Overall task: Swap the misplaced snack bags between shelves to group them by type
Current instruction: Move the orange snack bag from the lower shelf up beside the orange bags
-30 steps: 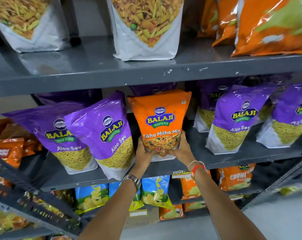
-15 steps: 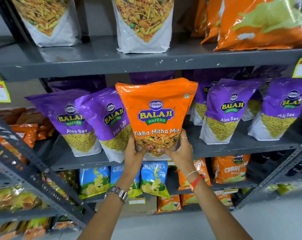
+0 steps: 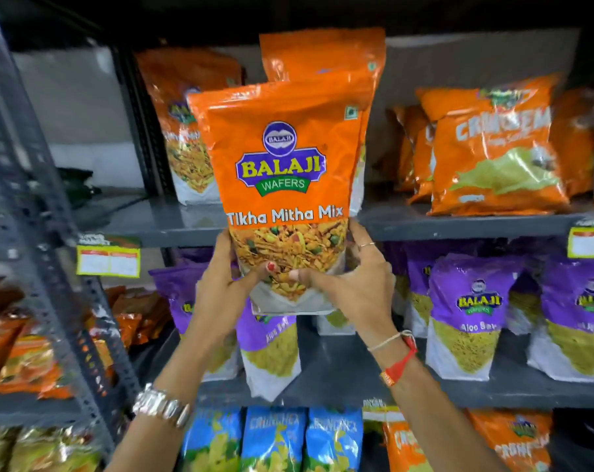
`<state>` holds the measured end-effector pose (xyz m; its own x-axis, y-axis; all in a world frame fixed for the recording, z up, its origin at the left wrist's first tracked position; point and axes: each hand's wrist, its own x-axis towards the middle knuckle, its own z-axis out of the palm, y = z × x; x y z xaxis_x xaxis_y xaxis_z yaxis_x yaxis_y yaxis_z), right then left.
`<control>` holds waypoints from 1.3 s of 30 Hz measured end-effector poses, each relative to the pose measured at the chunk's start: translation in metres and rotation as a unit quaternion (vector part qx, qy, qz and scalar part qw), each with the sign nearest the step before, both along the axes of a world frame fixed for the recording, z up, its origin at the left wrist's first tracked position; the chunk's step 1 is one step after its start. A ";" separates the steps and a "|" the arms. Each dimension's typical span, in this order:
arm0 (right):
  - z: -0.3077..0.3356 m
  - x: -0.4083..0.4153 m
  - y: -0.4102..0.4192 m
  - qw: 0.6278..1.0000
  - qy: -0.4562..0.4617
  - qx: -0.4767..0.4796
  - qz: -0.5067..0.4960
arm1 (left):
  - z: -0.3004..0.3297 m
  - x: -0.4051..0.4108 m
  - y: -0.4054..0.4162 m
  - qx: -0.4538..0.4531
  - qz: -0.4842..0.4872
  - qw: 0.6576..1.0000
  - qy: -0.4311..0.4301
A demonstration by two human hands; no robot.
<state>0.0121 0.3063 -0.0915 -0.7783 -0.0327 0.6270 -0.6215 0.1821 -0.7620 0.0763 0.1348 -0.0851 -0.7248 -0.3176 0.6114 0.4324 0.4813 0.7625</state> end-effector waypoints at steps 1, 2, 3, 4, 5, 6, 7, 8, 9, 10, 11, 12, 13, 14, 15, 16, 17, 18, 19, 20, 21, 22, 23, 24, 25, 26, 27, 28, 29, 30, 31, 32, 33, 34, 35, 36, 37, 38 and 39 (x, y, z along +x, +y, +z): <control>0.012 -0.001 -0.008 1.000 0.011 0.007 0.000 | 0.013 0.001 -0.008 -0.010 0.009 1.000 0.008; 0.025 -0.003 -0.016 1.000 0.020 0.012 -0.002 | 0.026 0.002 -0.016 -0.018 0.014 1.000 0.019; 0.037 -0.003 -0.024 0.999 0.029 0.015 -0.004 | 0.039 0.002 -0.024 -0.021 0.018 0.999 0.032; 0.050 -0.004 -0.032 0.999 0.036 0.012 -0.004 | 0.050 0.001 -0.032 -0.023 0.022 0.999 0.041; 0.062 -0.004 -0.040 0.999 0.041 0.005 0.002 | 0.062 0.000 -0.040 -0.025 0.029 0.998 0.046; 0.073 -0.006 -0.050 0.999 0.045 -0.001 0.010 | 0.072 -0.002 -0.049 -0.027 0.037 0.998 0.048; 0.083 -0.008 -0.060 0.999 0.052 -0.004 0.017 | 0.082 -0.004 -0.058 -0.026 0.043 0.998 0.049; 0.092 -0.011 -0.070 0.998 0.057 -0.003 0.021 | 0.090 -0.007 -0.068 -0.025 0.048 0.997 0.050; 0.100 -0.015 -0.081 0.998 0.061 0.000 0.024 | 0.098 -0.010 -0.079 -0.022 0.051 0.997 0.047; 0.107 -0.019 -0.092 0.998 0.062 0.003 0.027 | 0.104 -0.013 -0.088 -0.017 0.052 0.998 0.041; 0.113 -0.022 -0.102 0.998 0.059 0.006 0.030 | 0.109 -0.017 -0.098 -0.012 0.055 0.998 0.033; 0.117 -0.026 -0.112 0.998 0.054 0.008 0.036 | 0.114 -0.021 -0.107 -0.007 0.059 0.998 0.023; 0.121 -0.029 -0.121 0.998 0.048 0.009 0.041 | 0.117 -0.025 -0.116 -0.004 0.063 0.998 0.013; 0.123 -0.032 -0.130 0.998 0.042 0.012 0.047 | 0.120 -0.030 -0.127 -0.004 0.065 0.998 0.002; 0.124 -0.036 -0.139 0.998 0.036 0.016 0.051 | 0.122 -0.035 -0.135 -0.005 0.068 0.998 -0.011; 0.124 -0.040 -0.147 0.998 0.028 0.019 0.054 | 0.123 -0.039 -0.143 -0.004 0.073 0.997 -0.024; 0.123 -0.043 -0.155 0.998 0.019 0.020 0.058 | 0.124 -0.044 -0.148 -0.001 0.077 0.996 -0.034; 0.122 -0.046 -0.161 0.998 0.008 0.022 0.062 | 0.124 -0.049 -0.154 0.004 0.078 0.996 -0.042; 0.120 -0.049 -0.167 0.998 -0.001 0.025 0.064 | 0.124 -0.054 -0.158 0.008 0.077 0.996 -0.049; 0.119 -0.051 -0.171 0.998 -0.007 0.028 0.063 | 0.123 -0.058 -0.161 0.011 0.073 0.996 -0.054; 0.117 -0.053 -0.175 0.998 -0.012 0.032 0.060 | 0.121 -0.062 -0.165 0.012 0.069 0.996 -0.059; 0.114 -0.056 -0.178 0.998 -0.017 0.037 0.056 | 0.117 -0.066 -0.168 0.013 0.064 0.996 -0.063; 0.111 -0.057 -0.181 0.997 -0.022 0.043 0.053 | 0.113 -0.069 -0.172 0.012 0.060 0.996 -0.067; 0.107 -0.059 -0.184 0.997 -0.028 0.049 0.050 | 0.108 -0.072 -0.177 0.011 0.057 0.996 -0.070; 0.104 -0.059 -0.187 0.997 -0.033 0.054 0.047 | 0.103 -0.075 -0.182 0.011 0.058 0.995 -0.076; 0.100 -0.060 -0.189 0.997 -0.037 0.057 0.044 | 0.098 -0.077 -0.185 0.013 0.061 0.995 -0.080; 0.098 -0.060 -0.191 0.997 -0.037 0.057 0.043 | 0.095 -0.078 -0.188 0.017 0.065 0.994 -0.081; 0.097 -0.061 -0.193 0.997 -0.035 0.055 0.040 | 0.094 -0.080 -0.190 0.019 0.066 0.995 -0.079; 0.096 -0.062 -0.194 0.997 -0.033 0.055 0.037 | 0.093 -0.081 -0.192 0.020 0.066 0.995 -0.078; 0.096 -0.062 -0.195 0.997 -0.031 0.055 0.035 | 0.093 -0.082 -0.192 0.019 0.067 0.995 -0.078; 0.097 -0.063 -0.195 0.998 -0.029 0.054 0.034 | 0.094 -0.083 -0.192 0.016 0.068 0.994 -0.080; 0.097 -0.063 -0.196 0.997 -0.030 0.055 0.034 | 0.095 -0.083 -0.191 0.013 0.067 0.995 -0.079; 0.097 -0.062 -0.195 0.997 -0.031 0.056 0.036 | 0.095 -0.083 -0.190 0.012 0.063 0.995 -0.077; 0.096 -0.062 -0.195 0.997 -0.036 0.060 0.037 | 0.094 -0.084 -0.190 0.012 0.059 0.995 -0.075; 0.095 -0.061 -0.195 0.996 -0.039 0.065 0.037 | 0.093 -0.083 -0.189 0.014 0.057 0.996 -0.074; 0.094 -0.061 -0.194 0.996 -0.041 0.071 0.038 | 0.092 -0.082 -0.189 0.017 0.054 0.996 -0.074; 0.093 -0.061 -0.194 0.995 -0.041 0.077 0.040 | 0.091 -0.081 -0.190 0.019 0.053 0.996 -0.074; 0.093 -0.060 -0.193 0.995 -0.039 0.082 0.043 | 0.090 -0.081 -0.190 0.018 0.053 0.996 -0.073; 0.093 -0.059 -0.192 0.995 -0.035 0.083 0.047 | 0.088 -0.080 -0.191 0.016 0.058 0.996 -0.073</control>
